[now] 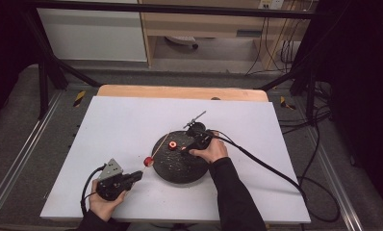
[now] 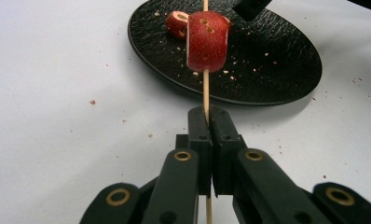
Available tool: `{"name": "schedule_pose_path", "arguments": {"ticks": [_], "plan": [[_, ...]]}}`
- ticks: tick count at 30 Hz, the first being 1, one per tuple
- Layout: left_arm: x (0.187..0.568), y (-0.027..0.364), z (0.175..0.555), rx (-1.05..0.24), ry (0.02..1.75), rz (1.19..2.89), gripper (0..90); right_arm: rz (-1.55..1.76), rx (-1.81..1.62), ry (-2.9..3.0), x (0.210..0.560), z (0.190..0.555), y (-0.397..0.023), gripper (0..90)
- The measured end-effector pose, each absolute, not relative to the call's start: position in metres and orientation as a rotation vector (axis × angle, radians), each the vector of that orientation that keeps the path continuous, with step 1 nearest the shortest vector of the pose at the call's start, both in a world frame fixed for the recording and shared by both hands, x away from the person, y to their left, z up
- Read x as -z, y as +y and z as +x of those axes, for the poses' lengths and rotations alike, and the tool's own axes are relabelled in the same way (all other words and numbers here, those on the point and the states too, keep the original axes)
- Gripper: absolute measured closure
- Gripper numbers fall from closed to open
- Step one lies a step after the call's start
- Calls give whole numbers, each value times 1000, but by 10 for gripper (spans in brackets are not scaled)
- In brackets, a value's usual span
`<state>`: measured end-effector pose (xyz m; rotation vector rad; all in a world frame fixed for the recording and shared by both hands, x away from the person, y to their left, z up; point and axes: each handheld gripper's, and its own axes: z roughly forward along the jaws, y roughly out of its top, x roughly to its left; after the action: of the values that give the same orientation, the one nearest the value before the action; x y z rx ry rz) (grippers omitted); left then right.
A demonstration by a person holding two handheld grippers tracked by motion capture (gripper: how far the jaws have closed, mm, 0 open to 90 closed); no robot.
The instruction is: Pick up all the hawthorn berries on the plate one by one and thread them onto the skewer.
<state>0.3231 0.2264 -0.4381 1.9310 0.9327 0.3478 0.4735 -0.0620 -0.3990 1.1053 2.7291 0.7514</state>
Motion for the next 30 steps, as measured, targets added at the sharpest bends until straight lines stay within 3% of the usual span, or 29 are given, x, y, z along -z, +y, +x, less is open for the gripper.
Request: {"name": "schedule_pose_path", "arguments": {"ticks": [13, 30], "plan": [[438, 227, 323, -349, 934, 1932, 881, 1057, -680, 2816, 406, 488, -49, 494], [439, 226, 324, -349, 934, 1939, 881, 1121, -674, 2887, 411, 492, -48, 619]]}}
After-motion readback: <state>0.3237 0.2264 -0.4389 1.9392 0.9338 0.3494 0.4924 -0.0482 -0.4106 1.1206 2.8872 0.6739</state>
